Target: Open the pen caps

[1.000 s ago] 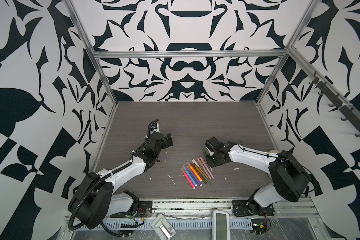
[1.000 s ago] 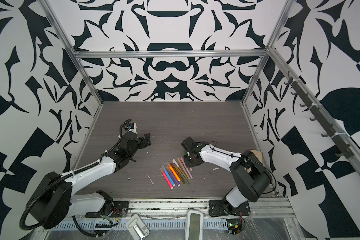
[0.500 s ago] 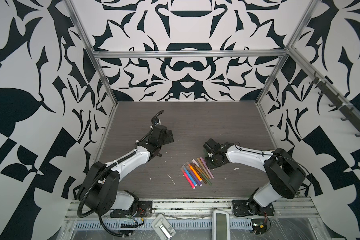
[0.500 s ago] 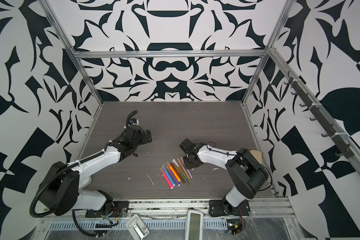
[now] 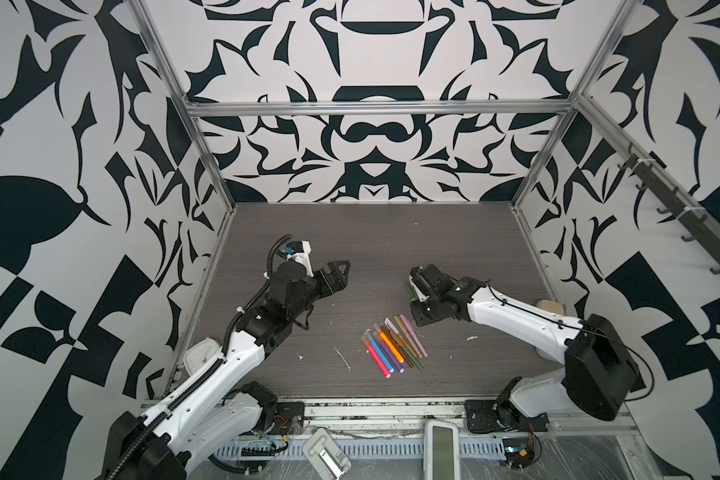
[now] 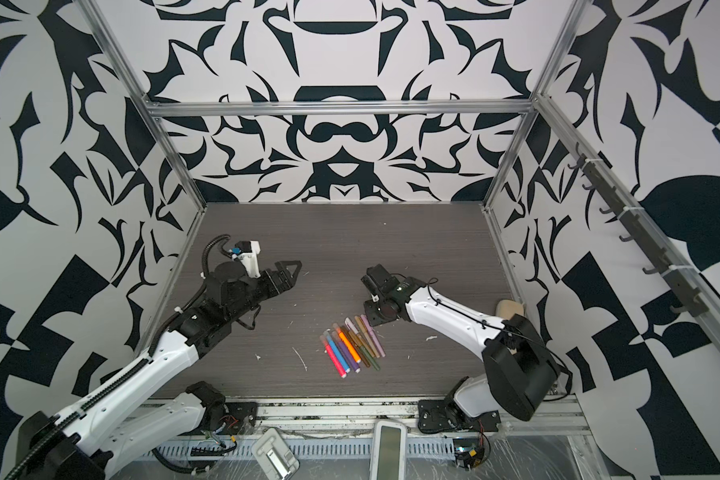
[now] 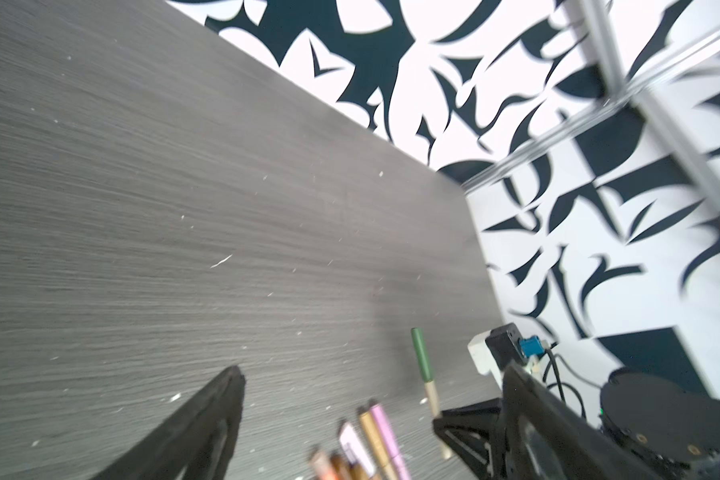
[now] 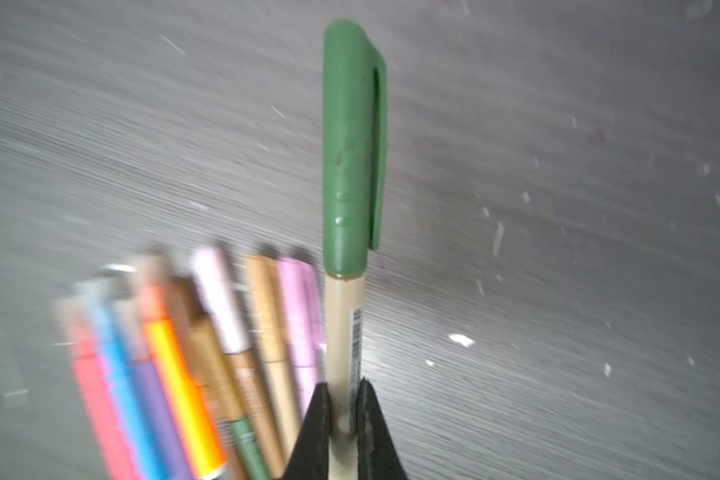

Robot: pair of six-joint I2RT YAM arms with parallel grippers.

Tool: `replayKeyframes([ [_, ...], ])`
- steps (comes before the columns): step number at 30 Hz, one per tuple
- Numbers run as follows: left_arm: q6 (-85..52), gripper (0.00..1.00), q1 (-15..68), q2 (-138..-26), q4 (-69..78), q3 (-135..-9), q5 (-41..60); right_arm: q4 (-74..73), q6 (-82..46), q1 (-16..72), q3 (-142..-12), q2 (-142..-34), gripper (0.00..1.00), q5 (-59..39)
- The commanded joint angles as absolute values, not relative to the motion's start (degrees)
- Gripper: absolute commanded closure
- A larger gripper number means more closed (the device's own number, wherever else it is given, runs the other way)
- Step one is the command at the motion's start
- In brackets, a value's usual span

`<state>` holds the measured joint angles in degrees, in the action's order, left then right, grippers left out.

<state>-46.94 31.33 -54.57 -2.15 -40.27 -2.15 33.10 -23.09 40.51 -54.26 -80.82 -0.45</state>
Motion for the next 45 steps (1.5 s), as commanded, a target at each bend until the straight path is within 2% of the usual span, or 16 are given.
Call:
replayKeyframes([
  [1, -52.92, 0.01, 29.75, -59.68, -11.58, -45.66, 2.27, 30.88, -25.69, 40.52, -56.25, -78.27, 1.0, -10.89],
  [4, -51.8, 0.01, 29.69, -65.39, -16.38, -51.56, 8.83, 27.28, -29.37, 40.61, -56.16, -77.02, 1.0, -16.21],
  [8, -52.2, 0.03, 31.02, -67.9, -13.35, -52.3, 12.92, 24.14, -32.76, 40.59, -56.94, -76.69, 1.0, -20.98],
  [11, -52.44, 0.16, 31.12, -69.31, -12.12, -52.17, 14.8, 21.73, -34.72, 40.61, -57.0, -76.16, 1.0, -24.33],
  [14, -53.54, 0.38, 31.45, -69.87, -8.53, -50.83, 17.28, 20.16, -36.08, 40.61, -56.79, -74.94, 1.0, -25.73],
  [16, -54.58, 0.45, 31.85, -70.24, -6.6, -50.25, 18.37, 19.42, -36.77, 40.61, -56.86, -74.43, 1.0, -26.71],
  [20, -55.33, 0.47, 33.14, -72.55, -5.14, -51.98, 21.96, 17.52, -38.43, 40.77, -57.12, -74.18, 1.0, -28.58],
  [23, -54.78, 0.47, 34.94, -76.08, -5.4, -53.37, 21.96, 16.69, -39.07, 41.12, -57.43, -74.1, 1.0, -29.42],
  [27, -54.63, 0.51, 36.16, -77.96, -5.89, -54.06, 21.7, 16.79, -39.35, 41.61, -57.92, -74.13, 1.0, -29.97],
  [33, -54.6, 0.48, 36.8, -78.75, -6.07, -54.87, 21.59, 17.55, -38.96, 43.13, -58.4, -74.26, 1.0, -30.57],
  [38, -53.8, 0.62, 36.83, -79.44, -7.49, -56.15, 21.69, 19.44, -37.73, 44.08, -59.13, -74.09, 1.0, -29.19],
  [45, -52.42, 0.92, 36.88, -78.11, -7.82, -56.31, 21.9, 20.56, -37.54, 44.22, -58.97, -73.16, 1.0, -27.83],
])
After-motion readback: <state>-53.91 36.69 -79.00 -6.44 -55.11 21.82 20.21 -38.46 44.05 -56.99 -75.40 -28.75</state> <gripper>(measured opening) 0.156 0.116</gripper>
